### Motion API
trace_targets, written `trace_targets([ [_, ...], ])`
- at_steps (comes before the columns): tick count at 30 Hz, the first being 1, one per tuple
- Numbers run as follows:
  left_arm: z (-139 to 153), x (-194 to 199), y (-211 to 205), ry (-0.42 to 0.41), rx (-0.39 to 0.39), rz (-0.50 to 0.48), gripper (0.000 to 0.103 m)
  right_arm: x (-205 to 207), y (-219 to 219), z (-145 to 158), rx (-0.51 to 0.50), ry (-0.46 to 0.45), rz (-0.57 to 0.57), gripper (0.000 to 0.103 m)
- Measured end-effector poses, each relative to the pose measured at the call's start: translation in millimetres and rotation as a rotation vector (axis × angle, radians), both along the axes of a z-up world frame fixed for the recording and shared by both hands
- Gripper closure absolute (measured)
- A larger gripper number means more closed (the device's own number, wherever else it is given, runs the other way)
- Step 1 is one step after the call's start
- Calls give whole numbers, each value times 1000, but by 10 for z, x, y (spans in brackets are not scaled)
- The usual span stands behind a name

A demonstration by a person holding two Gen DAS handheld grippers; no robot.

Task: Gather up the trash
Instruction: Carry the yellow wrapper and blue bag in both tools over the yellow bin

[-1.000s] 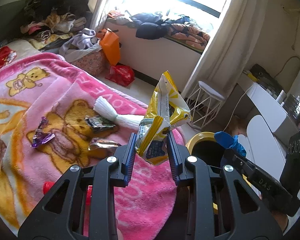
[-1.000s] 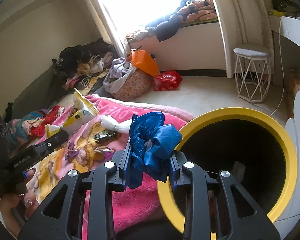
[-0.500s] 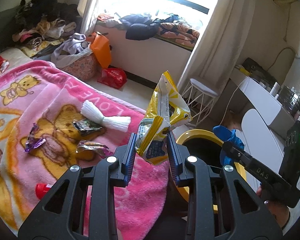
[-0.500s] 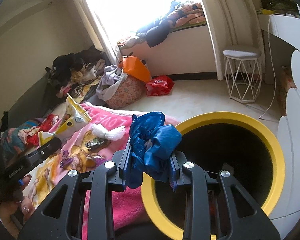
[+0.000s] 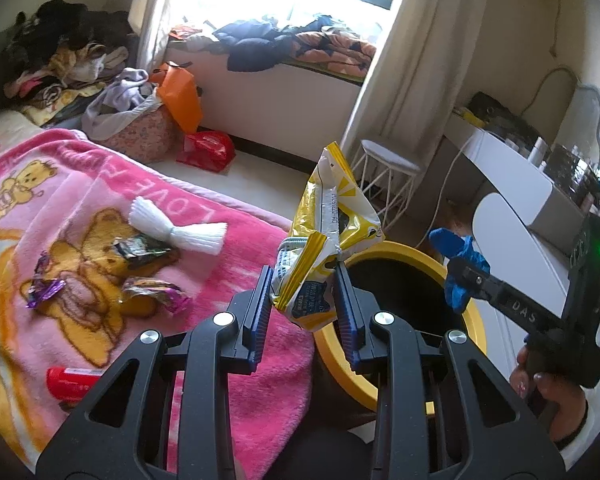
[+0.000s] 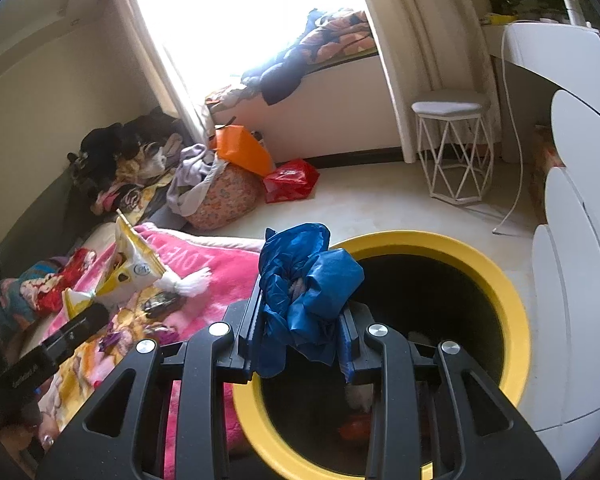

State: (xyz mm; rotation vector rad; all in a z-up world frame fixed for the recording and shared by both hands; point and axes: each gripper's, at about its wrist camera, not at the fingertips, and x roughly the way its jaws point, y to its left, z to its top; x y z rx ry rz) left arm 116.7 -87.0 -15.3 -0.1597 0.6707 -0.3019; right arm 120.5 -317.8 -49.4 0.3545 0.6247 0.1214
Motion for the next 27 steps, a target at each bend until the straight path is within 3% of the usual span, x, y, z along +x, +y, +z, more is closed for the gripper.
trace_targets([
  [27,-400,120,-789,95,84,-167,79,29,-488,-323,-28,71,-124,74],
])
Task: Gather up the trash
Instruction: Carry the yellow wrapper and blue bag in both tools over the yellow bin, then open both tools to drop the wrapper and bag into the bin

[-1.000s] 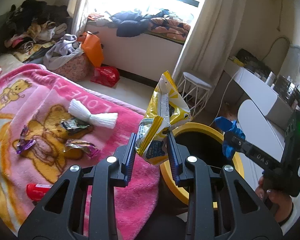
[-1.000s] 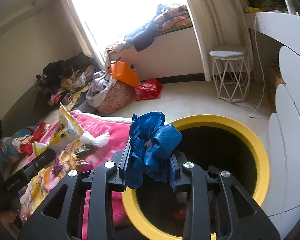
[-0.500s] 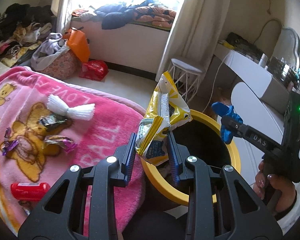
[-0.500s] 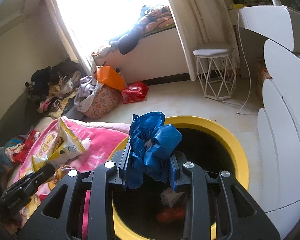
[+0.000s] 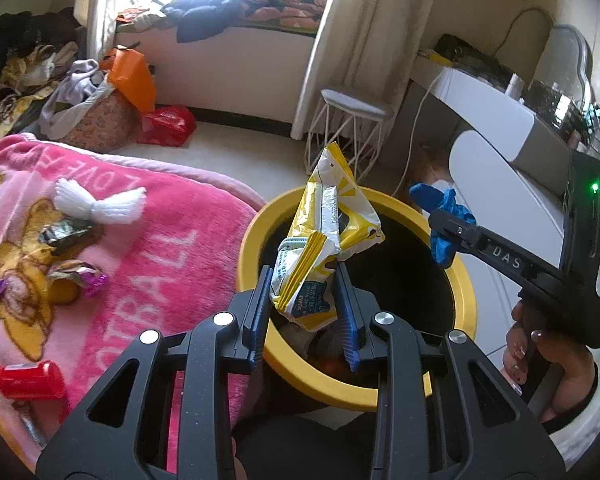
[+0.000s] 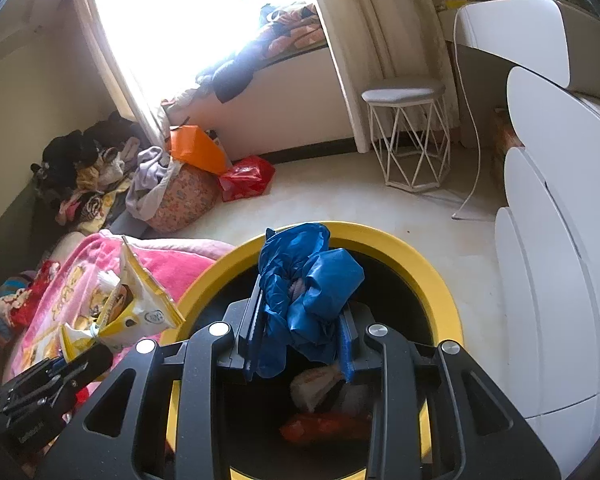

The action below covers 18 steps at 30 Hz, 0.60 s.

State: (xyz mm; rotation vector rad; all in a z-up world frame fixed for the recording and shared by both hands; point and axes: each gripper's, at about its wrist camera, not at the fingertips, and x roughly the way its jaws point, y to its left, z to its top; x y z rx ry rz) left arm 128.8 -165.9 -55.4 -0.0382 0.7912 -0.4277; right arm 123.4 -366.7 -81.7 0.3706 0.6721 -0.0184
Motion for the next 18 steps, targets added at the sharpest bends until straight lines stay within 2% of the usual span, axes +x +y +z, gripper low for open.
trace_targets([
  [18,-332,146,-275,86,50,-52,79,48,-96,-182,27,63,3,73],
])
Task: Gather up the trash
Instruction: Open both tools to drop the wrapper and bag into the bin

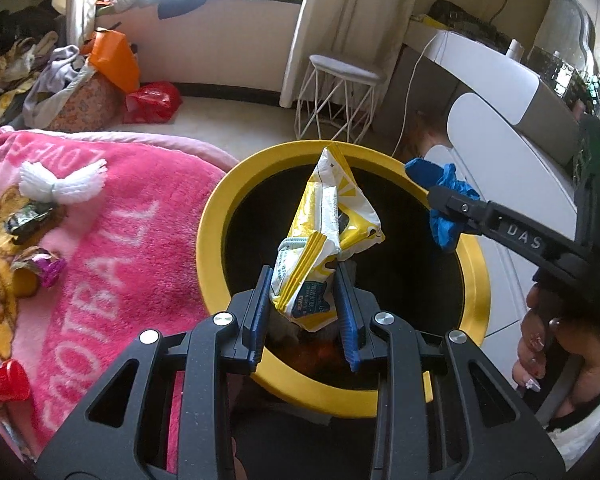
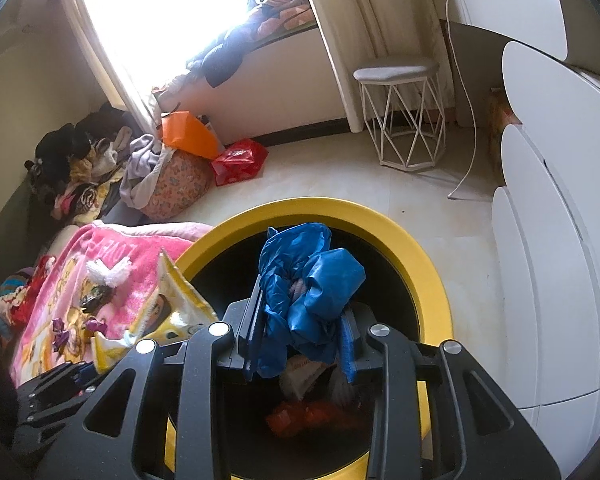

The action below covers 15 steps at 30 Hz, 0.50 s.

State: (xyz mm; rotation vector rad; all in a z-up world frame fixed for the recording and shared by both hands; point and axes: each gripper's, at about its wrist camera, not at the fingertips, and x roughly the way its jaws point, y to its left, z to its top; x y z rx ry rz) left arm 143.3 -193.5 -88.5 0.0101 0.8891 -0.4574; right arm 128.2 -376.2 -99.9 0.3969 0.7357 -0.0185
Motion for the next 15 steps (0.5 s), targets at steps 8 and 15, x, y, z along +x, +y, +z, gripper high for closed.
trace_targets([
  [8,-27,50,-13,-2,-6,2,71,13,-45,32,4,-2,2,62],
  [15,113,13,188,-37,-56,65,15,-18,-26,125,-18,-15,-6,43],
])
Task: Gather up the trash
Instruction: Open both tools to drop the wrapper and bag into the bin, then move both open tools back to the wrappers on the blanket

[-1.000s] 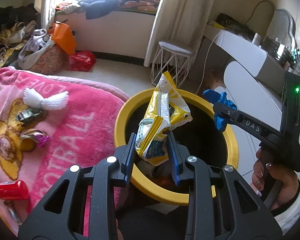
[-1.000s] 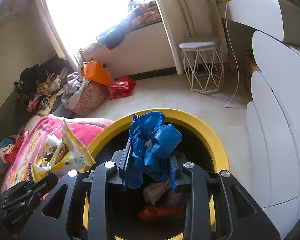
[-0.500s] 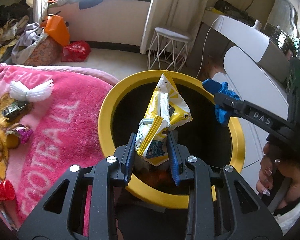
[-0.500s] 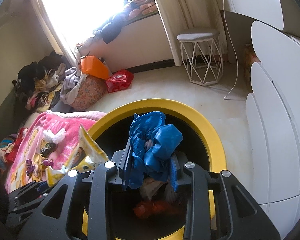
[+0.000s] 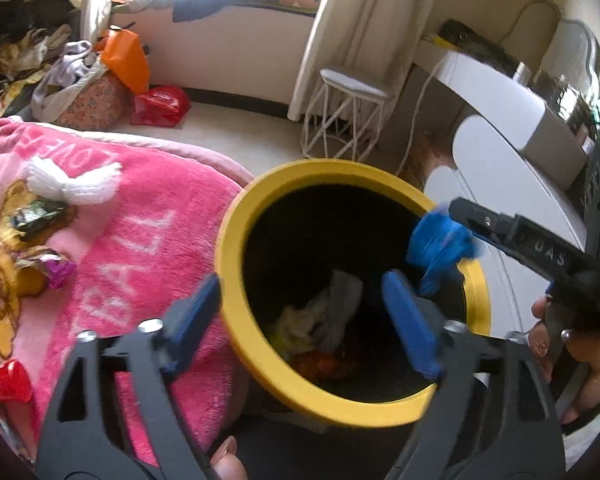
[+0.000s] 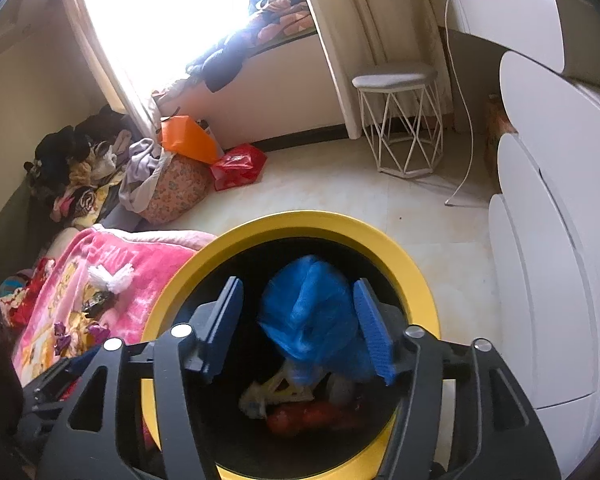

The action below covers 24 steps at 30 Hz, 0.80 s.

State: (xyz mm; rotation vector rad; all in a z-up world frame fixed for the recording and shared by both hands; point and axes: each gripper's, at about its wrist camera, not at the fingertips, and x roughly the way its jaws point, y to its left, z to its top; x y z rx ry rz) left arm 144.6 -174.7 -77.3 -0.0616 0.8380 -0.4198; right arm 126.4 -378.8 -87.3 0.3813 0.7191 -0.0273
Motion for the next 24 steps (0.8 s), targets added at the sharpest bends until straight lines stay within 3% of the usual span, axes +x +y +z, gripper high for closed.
trace_targets([
  [1,21,-8,28,-5,-4,8,11,-11,19,21,-4,-5,1,42],
  [24,572,-267,864,-161,-35,219,11,-134,831,413,-59,-116,175,36],
])
